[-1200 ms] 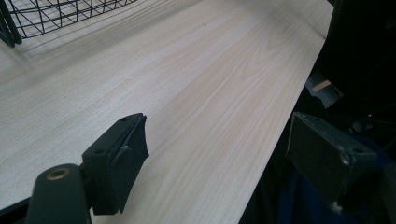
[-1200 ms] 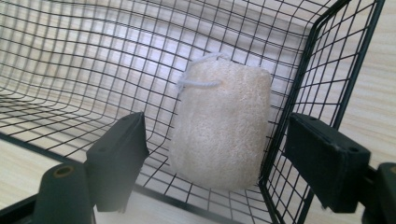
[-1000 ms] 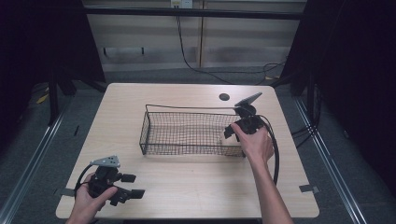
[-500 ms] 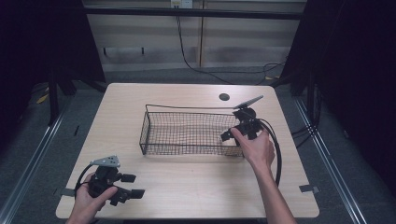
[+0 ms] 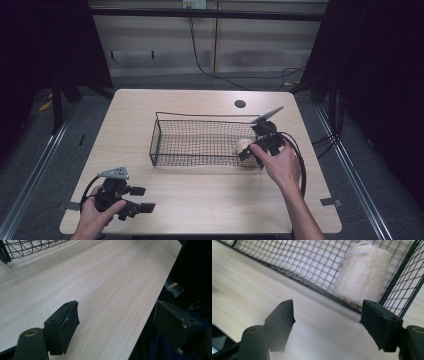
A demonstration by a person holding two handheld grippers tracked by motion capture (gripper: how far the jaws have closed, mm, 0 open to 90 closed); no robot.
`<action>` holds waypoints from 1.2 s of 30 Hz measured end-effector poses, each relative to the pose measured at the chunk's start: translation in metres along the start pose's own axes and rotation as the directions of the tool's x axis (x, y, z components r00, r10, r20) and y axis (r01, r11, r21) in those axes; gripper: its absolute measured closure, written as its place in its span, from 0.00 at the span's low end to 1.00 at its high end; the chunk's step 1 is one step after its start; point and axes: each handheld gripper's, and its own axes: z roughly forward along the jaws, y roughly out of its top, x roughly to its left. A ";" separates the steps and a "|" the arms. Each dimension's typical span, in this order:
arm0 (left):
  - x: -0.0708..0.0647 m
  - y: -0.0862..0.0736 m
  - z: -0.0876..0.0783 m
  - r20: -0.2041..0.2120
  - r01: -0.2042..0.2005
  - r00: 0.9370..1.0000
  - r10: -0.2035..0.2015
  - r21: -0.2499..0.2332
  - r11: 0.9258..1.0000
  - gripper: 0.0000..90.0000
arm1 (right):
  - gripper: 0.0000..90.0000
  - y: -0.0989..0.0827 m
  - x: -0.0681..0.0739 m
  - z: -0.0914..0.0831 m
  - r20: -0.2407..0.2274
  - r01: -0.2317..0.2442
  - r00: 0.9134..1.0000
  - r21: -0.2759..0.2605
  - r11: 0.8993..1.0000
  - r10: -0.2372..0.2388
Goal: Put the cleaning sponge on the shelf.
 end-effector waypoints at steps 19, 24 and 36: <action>0.001 0.000 -0.001 -0.004 -0.003 1.000 0.003 -0.002 1.000 0.22 | 0.29 -0.041 0.016 0.020 -0.085 0.059 0.995 0.041 0.997 -0.055; 0.000 0.000 0.000 -0.002 -0.001 1.000 0.001 0.000 1.000 0.22 | 0.29 -0.056 0.017 0.026 -0.089 0.068 0.994 0.022 0.997 -0.065; 0.000 -0.001 0.000 -0.007 -0.001 1.000 0.001 0.003 1.000 0.22 | 0.29 -0.090 0.023 0.016 -0.094 0.090 0.991 -0.028 0.995 -0.093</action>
